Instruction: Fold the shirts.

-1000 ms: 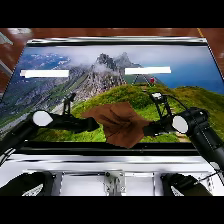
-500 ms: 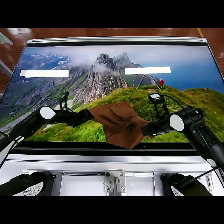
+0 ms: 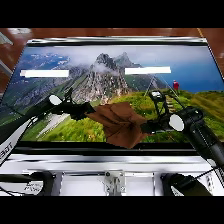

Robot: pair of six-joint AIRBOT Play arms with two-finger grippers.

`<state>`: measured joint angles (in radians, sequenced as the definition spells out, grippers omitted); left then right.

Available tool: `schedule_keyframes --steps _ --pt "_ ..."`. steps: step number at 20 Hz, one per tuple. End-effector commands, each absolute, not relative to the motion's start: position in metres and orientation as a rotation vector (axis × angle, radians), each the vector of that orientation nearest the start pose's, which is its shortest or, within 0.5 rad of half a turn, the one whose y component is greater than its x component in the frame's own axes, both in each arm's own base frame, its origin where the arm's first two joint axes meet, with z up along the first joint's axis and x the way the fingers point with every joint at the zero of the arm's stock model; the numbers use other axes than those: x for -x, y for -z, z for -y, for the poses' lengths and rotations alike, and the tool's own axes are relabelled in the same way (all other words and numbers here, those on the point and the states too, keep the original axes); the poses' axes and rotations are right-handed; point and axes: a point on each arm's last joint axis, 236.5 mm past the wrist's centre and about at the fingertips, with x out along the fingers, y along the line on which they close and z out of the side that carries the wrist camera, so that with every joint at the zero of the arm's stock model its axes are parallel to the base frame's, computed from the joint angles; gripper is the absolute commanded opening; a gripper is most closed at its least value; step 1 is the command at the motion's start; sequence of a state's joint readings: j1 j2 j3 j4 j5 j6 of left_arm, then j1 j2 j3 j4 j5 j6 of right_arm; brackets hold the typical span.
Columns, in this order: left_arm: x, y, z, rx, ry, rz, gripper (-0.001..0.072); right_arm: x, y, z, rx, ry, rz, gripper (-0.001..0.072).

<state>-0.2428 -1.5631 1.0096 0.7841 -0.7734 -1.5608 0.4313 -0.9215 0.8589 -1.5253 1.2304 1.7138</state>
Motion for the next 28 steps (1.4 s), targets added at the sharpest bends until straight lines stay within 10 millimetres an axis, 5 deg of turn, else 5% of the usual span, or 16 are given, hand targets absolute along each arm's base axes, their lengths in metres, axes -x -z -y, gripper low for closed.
schedule_keyframes --steps 1,2,5,7,10,12,15,17,19,21,24,28 --pt "-0.392 0.097 0.237 0.68 0.343 -1.419 0.0262 -0.255 -0.015 -0.128 0.117 -0.301 -1.301 0.0075" --pt "-0.393 0.095 0.239 0.672 0.357 -1.422 0.0044 -0.255 -0.016 -0.128 0.117 -0.301 -1.301 0.0075" --pt "-0.4 0.06 0.241 0.603 0.456 -1.347 0.004 -0.255 -0.016 -0.128 0.12 -0.3 -1.298 0.0075" --pt "-0.418 -0.001 0.233 0.554 0.484 -1.176 0.004 -0.259 -0.026 -0.124 0.131 -0.292 -1.271 0.0075" --pt "-0.427 -0.158 0.201 0.446 0.523 -0.791 0.004 -0.29 -0.101 -0.111 0.171 -0.25 -1.051 0.0075" --pt "-0.409 -0.284 0.158 0.41 0.476 -0.483 0.0039 -0.311 -0.192 -0.088 0.197 -0.176 -0.804 0.0075" --pt "-0.335 -0.45 0.081 0.359 0.336 -0.023 0.0039 -0.305 -0.315 -0.058 0.168 -0.096 -0.504 0.0074" --pt "-0.279 -0.512 0.05 0.313 0.257 0.171 0.0039 -0.294 -0.359 -0.055 0.121 -0.107 -0.405 0.0074" --pt "-0.233 -0.54 0.036 0.27 0.199 0.273 0.004 -0.284 -0.377 -0.062 0.083 -0.155 -0.371 0.0074" --pt "-0.207 -0.546 0.033 0.249 0.173 0.301 0.004 -0.281 -0.383 -0.067 0.085 -0.18 -0.356 0.0074" --pt "-0.202 -0.532 0.037 0.232 0.173 0.244 0.0041 -0.28 -0.388 -0.071 0.074 -0.199 -0.338 0.0074" --pt "-0.223 -0.478 0.037 0.205 0.153 0.02 0.0041 -0.272 -0.366 -0.073 0.075 -0.208 -0.444 0.0074"
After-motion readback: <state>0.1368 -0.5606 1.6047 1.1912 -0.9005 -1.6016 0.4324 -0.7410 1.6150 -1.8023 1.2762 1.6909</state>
